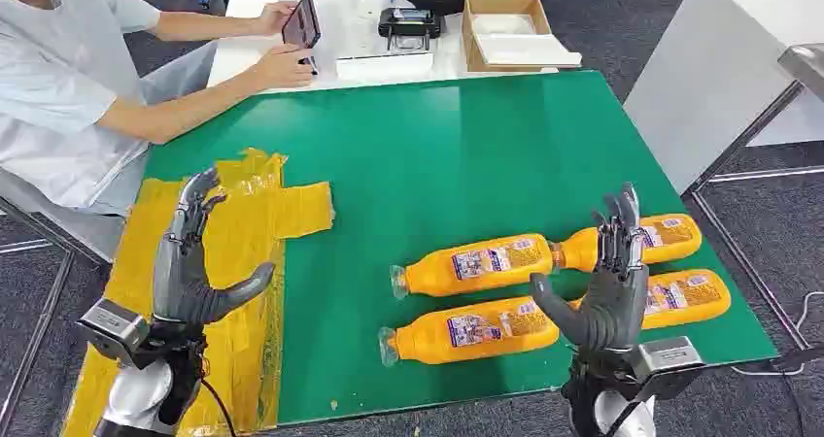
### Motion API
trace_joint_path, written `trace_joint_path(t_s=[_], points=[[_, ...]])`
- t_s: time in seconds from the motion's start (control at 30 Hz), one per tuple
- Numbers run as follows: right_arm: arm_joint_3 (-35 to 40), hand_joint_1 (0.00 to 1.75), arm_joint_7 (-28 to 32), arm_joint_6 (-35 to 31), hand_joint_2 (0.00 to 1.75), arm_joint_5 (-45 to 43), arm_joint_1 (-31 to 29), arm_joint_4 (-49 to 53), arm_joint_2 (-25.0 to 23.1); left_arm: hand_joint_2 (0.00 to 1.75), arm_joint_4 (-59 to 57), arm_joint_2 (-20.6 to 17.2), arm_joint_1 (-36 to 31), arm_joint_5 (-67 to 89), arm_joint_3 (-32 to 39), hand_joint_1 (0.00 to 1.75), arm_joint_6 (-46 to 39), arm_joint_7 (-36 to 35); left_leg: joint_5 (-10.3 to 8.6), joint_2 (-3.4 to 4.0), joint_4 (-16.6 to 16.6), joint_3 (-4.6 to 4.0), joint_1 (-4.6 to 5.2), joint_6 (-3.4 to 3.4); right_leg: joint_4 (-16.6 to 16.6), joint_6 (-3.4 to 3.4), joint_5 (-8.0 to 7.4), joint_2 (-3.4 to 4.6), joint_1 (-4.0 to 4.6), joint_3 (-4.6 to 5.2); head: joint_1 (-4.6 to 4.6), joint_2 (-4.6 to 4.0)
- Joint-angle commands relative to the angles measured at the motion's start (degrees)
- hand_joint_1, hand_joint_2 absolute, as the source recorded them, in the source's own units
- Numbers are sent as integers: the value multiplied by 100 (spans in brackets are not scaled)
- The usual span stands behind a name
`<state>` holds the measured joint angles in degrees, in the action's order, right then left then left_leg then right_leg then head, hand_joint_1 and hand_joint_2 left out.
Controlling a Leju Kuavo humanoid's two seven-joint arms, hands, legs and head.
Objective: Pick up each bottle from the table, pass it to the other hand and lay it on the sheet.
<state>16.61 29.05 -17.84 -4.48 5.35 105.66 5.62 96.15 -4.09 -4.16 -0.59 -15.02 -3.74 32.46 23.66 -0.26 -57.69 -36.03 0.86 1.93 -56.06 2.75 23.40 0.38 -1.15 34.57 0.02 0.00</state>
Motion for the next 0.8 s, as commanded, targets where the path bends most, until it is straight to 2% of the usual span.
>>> trace_joint_path(t_s=[0.03,0.07,0.2,0.27,0.37,0.5,0.57,0.73,0.8], points=[[-67,0,-37,2,175,-31,-37,-67,50,175,-277,49,-145,-33,0,0,-3,-39,7,-4,-2,17,-10,-15,5,-12,5,-8,10,-22,0,0],[-67,0,-37,2,175,-31,-37,-67,50,175,-277,49,-145,-33,0,0,-3,-39,18,-2,-9,34,-20,-26,6,-21,12,-9,21,-42,0,0],[-35,0,-159,164,175,-41,139,14,60,175,-170,83,34,-50,-13,0,72,-150,4,-4,2,12,-5,-10,5,-8,4,-7,5,-15,0,0],[-33,0,-155,163,175,-30,159,23,56,175,-154,83,55,-46,-18,0,71,-151,19,-4,-4,36,-18,-24,9,-20,13,-10,18,-44,0,0],[-44,0,-202,207,175,17,248,55,27,175,-86,106,162,39,-24,0,76,-225,6,0,1,10,-5,-11,4,-9,4,-3,5,-13,0,0],[-80,0,-227,250,175,107,395,90,-40,175,31,172,345,141,-48,0,57,-291,26,0,-8,41,-21,-28,7,-23,18,-8,22,-51,0,0],[-89,0,-314,196,175,263,350,23,1,175,-33,169,277,137,-54,0,63,-322,12,0,-3,17,-11,-17,6,-13,7,-4,12,-23,-2,0],[-110,0,-1332,-442,175,2490,-240,-530,558,175,-355,121,-78,-26,36,0,249,-454,7,1,-2,16,-11,-16,8,-12,1,-4,11,-22,2,0],[-173,0,-1445,-427,175,2667,-369,-607,598,175,-401,130,-153,-47,57,0,295,-471,5,5,-4,18,-13,-18,10,-14,-3,-1,13,-24,0,0]])
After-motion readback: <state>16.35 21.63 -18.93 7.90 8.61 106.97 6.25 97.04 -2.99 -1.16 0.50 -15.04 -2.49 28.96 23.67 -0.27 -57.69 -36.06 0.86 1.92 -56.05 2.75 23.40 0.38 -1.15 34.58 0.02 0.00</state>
